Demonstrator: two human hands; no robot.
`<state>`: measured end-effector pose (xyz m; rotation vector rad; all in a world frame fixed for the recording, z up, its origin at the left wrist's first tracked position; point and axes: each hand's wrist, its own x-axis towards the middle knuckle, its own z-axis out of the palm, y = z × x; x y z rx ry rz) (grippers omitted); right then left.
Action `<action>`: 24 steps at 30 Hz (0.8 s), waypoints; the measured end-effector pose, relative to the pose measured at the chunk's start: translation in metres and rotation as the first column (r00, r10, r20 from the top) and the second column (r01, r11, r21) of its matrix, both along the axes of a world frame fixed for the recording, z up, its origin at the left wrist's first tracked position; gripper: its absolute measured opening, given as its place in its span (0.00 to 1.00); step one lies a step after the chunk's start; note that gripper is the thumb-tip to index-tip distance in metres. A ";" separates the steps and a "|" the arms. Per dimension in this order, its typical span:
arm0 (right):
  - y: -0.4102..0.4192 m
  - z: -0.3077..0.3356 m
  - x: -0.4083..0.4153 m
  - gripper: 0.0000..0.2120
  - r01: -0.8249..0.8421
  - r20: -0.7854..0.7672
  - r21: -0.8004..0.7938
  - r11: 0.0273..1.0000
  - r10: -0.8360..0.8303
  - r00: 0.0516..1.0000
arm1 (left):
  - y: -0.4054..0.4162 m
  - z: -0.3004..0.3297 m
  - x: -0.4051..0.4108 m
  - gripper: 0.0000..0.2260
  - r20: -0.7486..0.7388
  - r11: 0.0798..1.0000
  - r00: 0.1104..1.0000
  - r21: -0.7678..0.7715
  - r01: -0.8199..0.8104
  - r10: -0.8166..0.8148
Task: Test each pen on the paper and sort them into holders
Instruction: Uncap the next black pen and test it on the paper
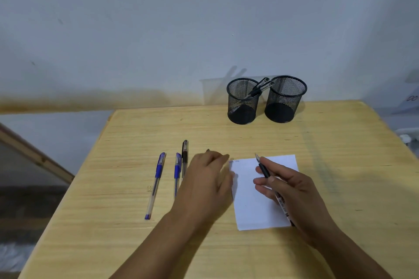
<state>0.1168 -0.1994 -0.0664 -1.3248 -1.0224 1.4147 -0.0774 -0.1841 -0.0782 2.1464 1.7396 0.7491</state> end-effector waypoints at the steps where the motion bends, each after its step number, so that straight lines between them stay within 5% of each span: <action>1: 0.001 0.000 0.000 0.19 -0.001 0.000 0.008 1.000 0.001 1.000 | -0.005 -0.004 0.001 0.18 -0.006 1.000 1.000 -0.012 0.023 -0.023; 8: 0.007 -0.004 -0.002 0.16 0.069 0.011 0.043 0.997 -0.069 0.998 | -0.015 -0.019 0.001 0.39 -0.193 0.990 0.973 -0.088 0.109 -0.125; 21: 0.012 -0.008 -0.001 0.16 0.036 -0.047 0.007 0.999 -0.035 0.998 | -0.017 -0.024 0.004 0.40 -0.296 0.985 0.940 -0.085 0.153 -0.171; 24: 0.013 -0.010 0.001 0.16 -0.007 0.184 0.112 0.994 -0.014 0.983 | -0.017 -0.025 0.004 0.40 -0.305 0.984 0.936 -0.091 0.152 -0.173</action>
